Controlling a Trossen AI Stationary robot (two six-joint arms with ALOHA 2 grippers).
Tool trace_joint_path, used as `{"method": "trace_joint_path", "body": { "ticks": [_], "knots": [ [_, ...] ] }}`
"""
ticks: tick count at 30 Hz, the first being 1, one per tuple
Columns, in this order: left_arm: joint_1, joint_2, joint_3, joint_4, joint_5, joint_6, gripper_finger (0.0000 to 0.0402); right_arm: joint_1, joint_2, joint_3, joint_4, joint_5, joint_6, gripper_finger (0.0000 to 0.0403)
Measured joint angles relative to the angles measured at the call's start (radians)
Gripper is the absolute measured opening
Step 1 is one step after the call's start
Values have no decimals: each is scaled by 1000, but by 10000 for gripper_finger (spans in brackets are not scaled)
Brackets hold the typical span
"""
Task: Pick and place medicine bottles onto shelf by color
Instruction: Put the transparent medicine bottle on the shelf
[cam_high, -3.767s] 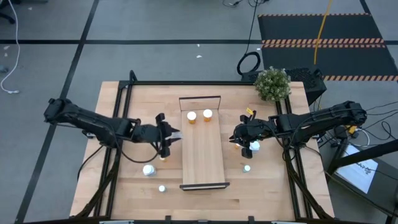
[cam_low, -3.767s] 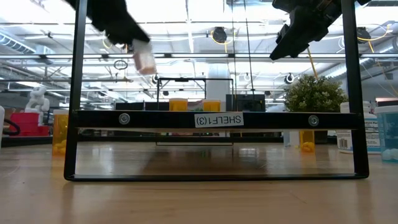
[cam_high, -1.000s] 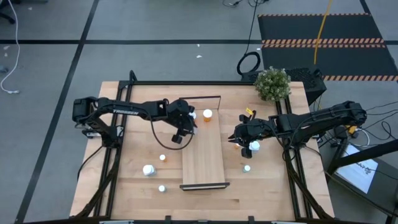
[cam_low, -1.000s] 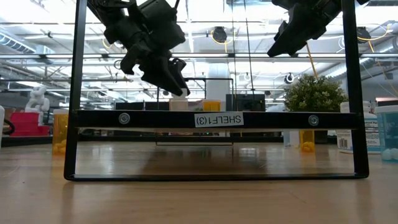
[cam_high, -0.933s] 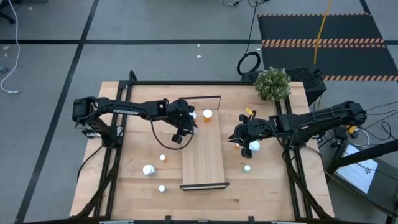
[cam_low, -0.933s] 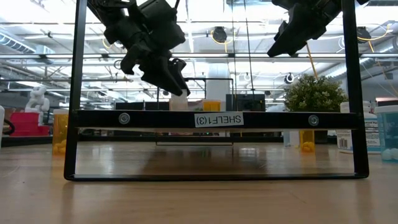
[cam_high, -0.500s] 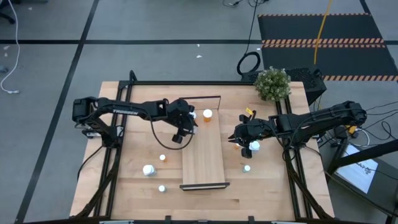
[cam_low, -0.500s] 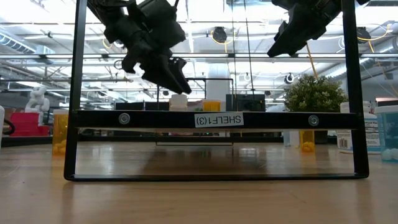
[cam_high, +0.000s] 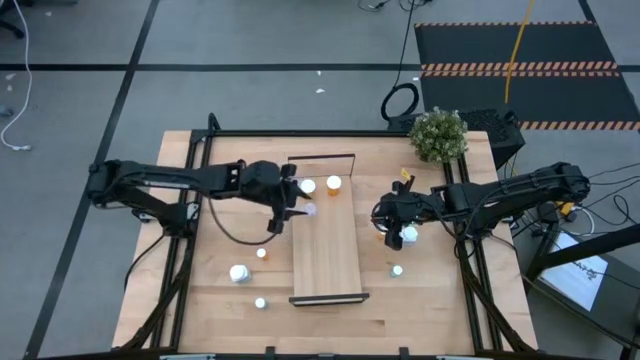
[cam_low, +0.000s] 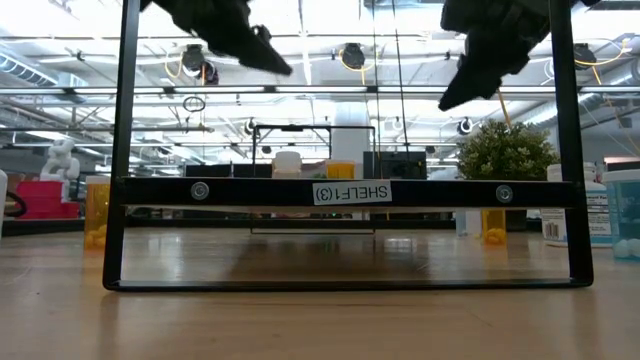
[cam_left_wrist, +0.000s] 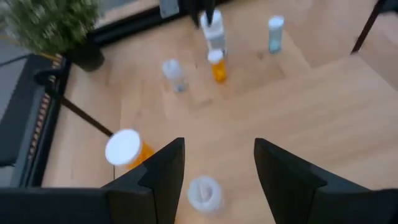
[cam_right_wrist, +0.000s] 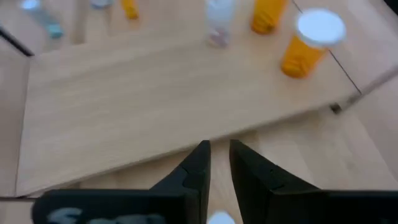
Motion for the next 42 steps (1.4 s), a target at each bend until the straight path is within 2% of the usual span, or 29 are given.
{"method": "trace_joint_path", "body": {
  "ticks": [6,9,14,18,22,28,42],
  "knots": [
    [-28,-55,0,-136,-93,-71,195,0,0,-2,-128,125,135,100],
    [-26,-72,-29,-140,-138,-109,195,-9,0,-31,-113,166,168,130],
    [3,-110,-138,-58,-166,-141,195,-95,1,-89,-99,125,356,182],
    [24,-160,-209,16,-166,-159,195,-154,1,-131,-76,69,399,219],
    [34,-201,-236,22,-166,-180,195,-205,1,-165,-47,54,419,240],
    [33,-229,-238,25,-166,-180,195,-247,15,-199,31,-26,393,236],
    [25,-228,-238,51,-164,-170,195,-263,131,-201,77,-50,266,181]
  ]
}}
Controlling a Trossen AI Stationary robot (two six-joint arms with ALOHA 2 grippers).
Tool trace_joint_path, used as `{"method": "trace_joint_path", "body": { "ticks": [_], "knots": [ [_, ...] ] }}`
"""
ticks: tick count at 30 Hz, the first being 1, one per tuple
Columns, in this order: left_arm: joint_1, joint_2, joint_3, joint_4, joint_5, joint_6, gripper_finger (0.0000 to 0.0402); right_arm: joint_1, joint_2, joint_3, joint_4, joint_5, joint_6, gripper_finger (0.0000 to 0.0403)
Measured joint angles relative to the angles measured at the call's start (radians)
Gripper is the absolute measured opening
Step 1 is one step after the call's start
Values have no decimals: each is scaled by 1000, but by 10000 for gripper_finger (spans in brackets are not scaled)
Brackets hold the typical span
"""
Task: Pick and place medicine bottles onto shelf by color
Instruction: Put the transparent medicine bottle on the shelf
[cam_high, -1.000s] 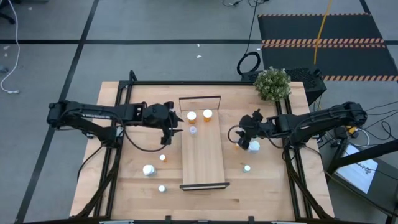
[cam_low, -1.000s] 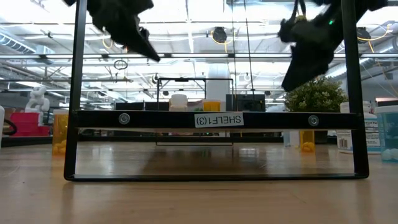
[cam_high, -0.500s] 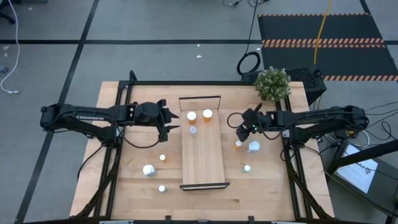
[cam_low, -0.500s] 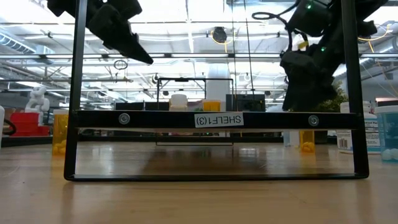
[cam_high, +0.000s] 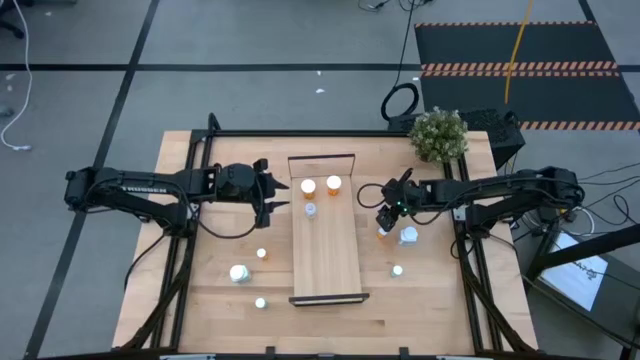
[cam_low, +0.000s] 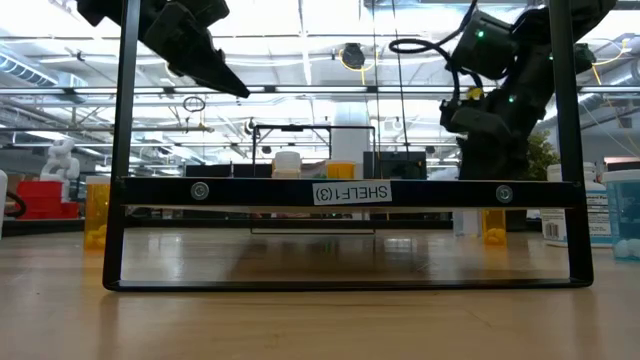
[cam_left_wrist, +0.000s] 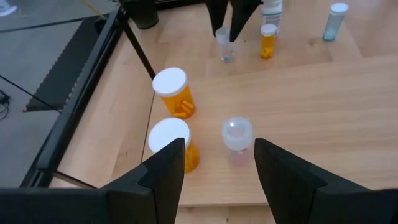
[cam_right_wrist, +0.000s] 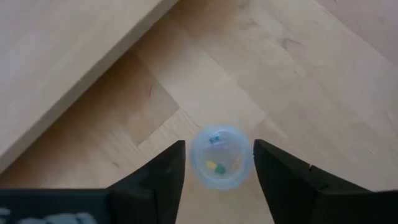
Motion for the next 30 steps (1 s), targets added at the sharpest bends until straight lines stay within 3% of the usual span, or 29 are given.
{"method": "trace_joint_path", "body": {
  "ticks": [8,16,22,30],
  "knots": [
    [0,0,0,90,48,1,195,-8,8,0,24,-2,-97,131],
    [-30,0,0,176,71,-7,195,-8,-11,0,91,0,-183,159],
    [-83,0,0,219,72,-28,195,-6,-60,0,207,0,-270,146],
    [-161,15,0,275,72,-59,196,50,-87,0,445,-1,-533,152]
  ]
}}
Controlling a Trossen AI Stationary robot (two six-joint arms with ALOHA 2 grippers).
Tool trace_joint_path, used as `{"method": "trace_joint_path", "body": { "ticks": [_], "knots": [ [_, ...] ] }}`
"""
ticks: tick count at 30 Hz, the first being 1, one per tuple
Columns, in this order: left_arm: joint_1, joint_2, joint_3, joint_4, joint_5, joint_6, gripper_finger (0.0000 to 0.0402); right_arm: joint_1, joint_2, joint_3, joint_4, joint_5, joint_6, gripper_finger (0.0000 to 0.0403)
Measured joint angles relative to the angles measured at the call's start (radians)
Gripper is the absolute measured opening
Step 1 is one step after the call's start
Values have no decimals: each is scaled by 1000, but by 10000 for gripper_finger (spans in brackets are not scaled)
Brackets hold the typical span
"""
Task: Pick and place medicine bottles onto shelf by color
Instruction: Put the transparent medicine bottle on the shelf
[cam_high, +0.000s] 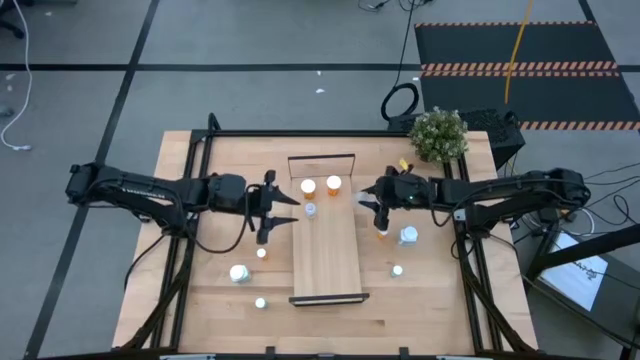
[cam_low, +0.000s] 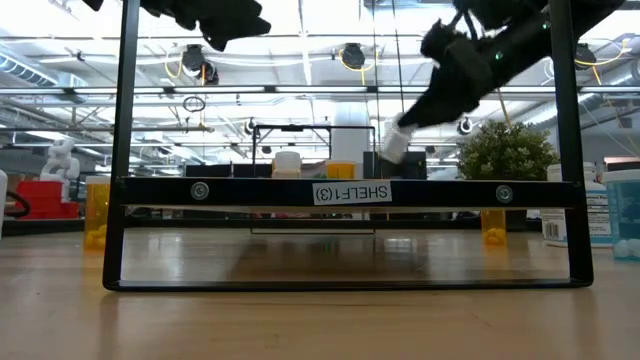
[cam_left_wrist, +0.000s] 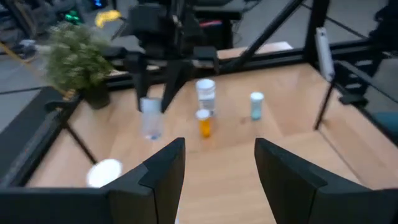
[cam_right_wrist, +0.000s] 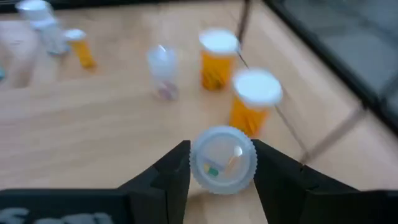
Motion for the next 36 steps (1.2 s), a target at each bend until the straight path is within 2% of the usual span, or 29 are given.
{"method": "trace_joint_path", "body": {
  "ticks": [6,16,21,29,36],
  "knots": [
    [-47,65,1,94,2,-5,212,60,0,0,121,0,-158,156],
    [-48,227,1,346,-32,-56,327,153,0,0,278,-3,-343,151],
    [-38,308,5,442,-37,-103,363,182,10,0,360,-78,-441,152],
    [-16,418,88,442,-39,-98,354,217,9,1,392,-79,-470,152],
    [-12,488,148,439,39,-58,333,242,9,1,392,-79,-484,153]
  ]
}}
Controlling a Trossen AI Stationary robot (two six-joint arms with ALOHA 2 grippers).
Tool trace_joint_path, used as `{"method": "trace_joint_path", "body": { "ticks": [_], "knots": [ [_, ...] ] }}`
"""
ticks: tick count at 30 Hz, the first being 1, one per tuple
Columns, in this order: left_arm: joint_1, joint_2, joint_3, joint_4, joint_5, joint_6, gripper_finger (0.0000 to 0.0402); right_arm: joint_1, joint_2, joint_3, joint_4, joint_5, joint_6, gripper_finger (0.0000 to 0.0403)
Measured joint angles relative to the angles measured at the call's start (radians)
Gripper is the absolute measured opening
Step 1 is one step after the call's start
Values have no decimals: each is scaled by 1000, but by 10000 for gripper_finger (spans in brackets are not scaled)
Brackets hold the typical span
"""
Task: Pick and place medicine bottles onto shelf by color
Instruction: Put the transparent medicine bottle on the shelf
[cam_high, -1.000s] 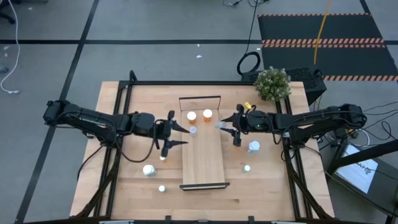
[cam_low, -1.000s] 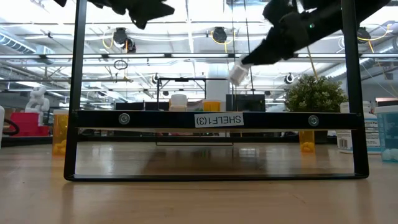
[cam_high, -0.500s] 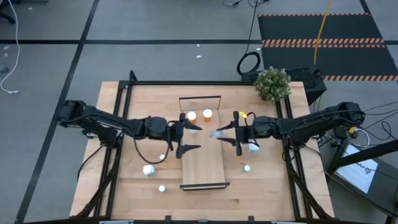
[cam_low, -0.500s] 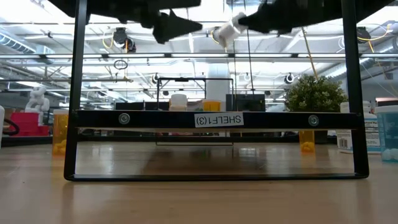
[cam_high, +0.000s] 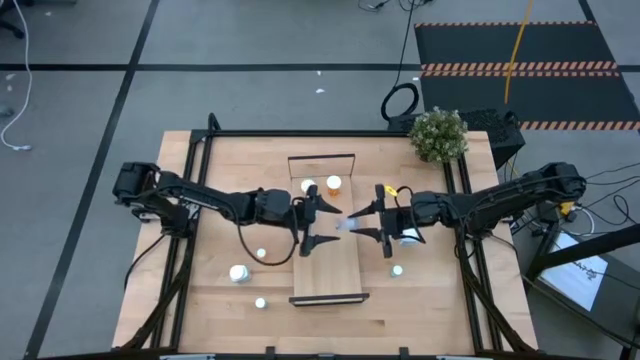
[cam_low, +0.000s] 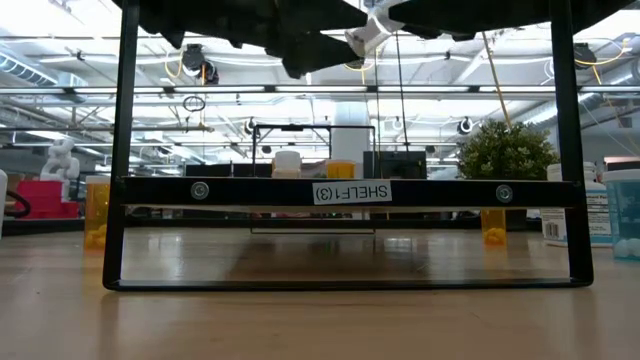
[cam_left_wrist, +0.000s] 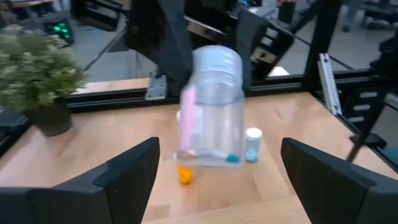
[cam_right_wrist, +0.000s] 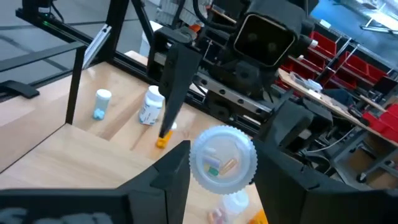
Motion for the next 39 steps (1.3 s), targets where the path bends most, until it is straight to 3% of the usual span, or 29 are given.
{"method": "trace_joint_path", "body": {
  "ticks": [6,21,31,39],
  "knots": [
    [9,23,28,2,14,13,295,5,0,0,-2,1,-8,153],
    [25,23,29,-24,17,38,159,4,0,0,15,5,-64,153],
    [26,23,29,-22,13,47,171,4,-1,0,14,10,12,157],
    [26,23,29,-21,-26,68,153,2,-1,0,20,12,163,215]
  ]
}}
